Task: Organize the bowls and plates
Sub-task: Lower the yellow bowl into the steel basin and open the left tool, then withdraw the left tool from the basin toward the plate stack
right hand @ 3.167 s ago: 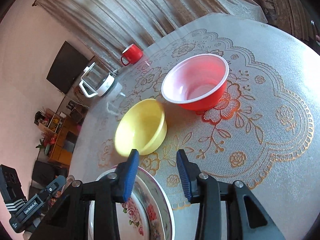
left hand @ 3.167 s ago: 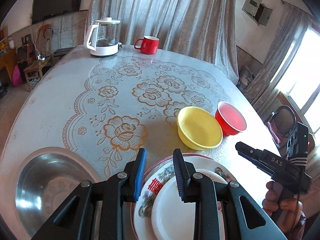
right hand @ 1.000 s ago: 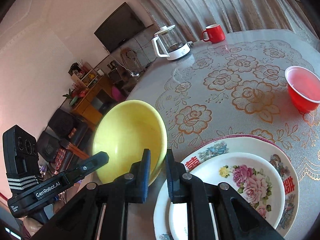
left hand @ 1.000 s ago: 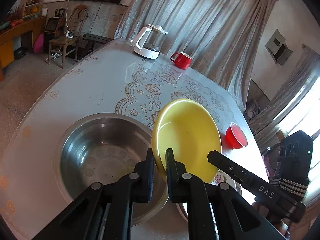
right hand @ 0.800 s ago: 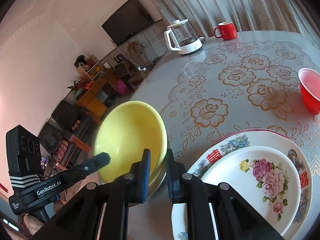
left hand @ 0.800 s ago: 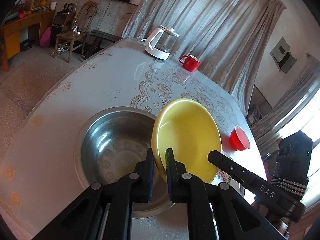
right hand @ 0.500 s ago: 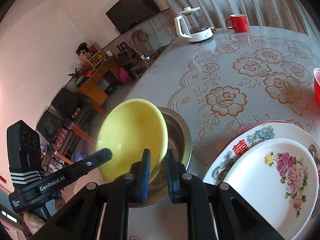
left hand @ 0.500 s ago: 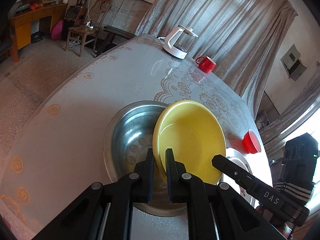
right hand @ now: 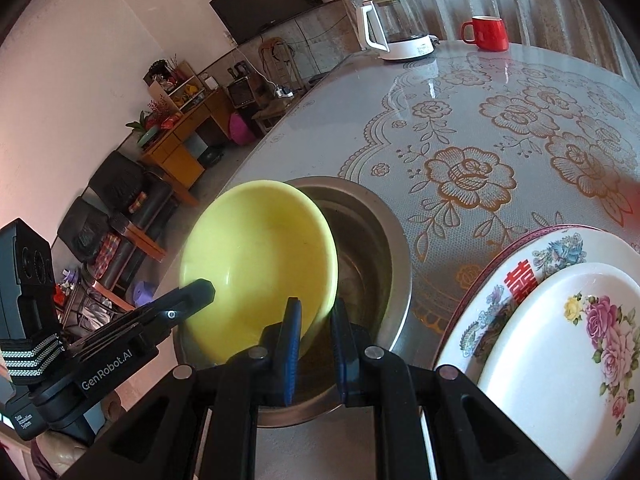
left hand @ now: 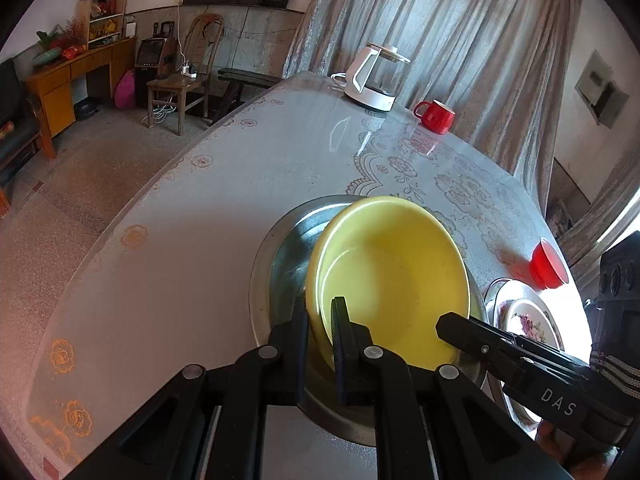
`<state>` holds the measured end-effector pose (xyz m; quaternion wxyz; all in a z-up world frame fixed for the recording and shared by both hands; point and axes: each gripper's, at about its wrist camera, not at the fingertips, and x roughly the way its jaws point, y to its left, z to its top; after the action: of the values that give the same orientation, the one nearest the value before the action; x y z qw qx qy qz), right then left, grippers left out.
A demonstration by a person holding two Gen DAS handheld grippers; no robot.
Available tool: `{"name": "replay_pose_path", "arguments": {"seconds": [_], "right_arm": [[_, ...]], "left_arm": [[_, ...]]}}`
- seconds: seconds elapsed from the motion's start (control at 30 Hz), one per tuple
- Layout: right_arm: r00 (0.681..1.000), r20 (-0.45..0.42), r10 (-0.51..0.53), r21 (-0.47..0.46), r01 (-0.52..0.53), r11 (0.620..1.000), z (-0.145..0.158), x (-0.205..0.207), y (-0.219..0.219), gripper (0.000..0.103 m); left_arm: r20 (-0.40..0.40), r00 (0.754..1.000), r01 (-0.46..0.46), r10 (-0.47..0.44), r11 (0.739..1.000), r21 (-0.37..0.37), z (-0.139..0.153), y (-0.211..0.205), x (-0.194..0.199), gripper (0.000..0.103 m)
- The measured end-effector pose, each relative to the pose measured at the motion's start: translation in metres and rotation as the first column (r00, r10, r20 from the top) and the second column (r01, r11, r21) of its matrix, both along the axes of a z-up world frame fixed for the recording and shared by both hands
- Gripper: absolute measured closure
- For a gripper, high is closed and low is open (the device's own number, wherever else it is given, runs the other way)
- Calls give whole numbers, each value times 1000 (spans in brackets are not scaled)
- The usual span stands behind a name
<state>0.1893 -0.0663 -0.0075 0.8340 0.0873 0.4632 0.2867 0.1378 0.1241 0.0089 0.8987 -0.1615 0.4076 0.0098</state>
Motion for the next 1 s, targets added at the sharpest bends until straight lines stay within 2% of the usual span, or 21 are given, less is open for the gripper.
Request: {"name": "replay_pose_path", "arguments": {"seconds": [0.13, 0.27, 0.4, 0.57, 0.8, 0.83, 1.0], "right_arm": [[1000, 17, 0, -26, 1, 1000, 0, -1, 5, 88], [1000, 14, -9, -18, 9, 1000, 1, -3, 5, 87], [1000, 19, -9, -13, 10, 1000, 1, -5, 5, 85], [999, 32, -17, -14, 18, 1000, 2, -10, 4, 84], [996, 89, -24, -67, 30, 997, 4, -14, 8, 81], [993, 112, -27, -93, 38, 995, 5, -17, 9, 77], [990, 143, -19, -120, 37, 992, 5, -20, 11, 76]], "left_arm": [[0, 1000, 0, 0, 1000, 16, 0, 0, 3, 92], [3, 1000, 3, -3, 1000, 4, 2, 0, 3, 84], [12, 1000, -7, 6, 999, 50, 2, -6, 2, 84], [27, 1000, -8, 7, 999, 42, 3, -9, -1, 68], [59, 998, -17, 11, 994, 110, 3, -18, -6, 68], [61, 998, -20, 12, 993, 117, 4, -18, -7, 68], [81, 996, -33, 24, 993, 113, 5, -17, -13, 68]]}}
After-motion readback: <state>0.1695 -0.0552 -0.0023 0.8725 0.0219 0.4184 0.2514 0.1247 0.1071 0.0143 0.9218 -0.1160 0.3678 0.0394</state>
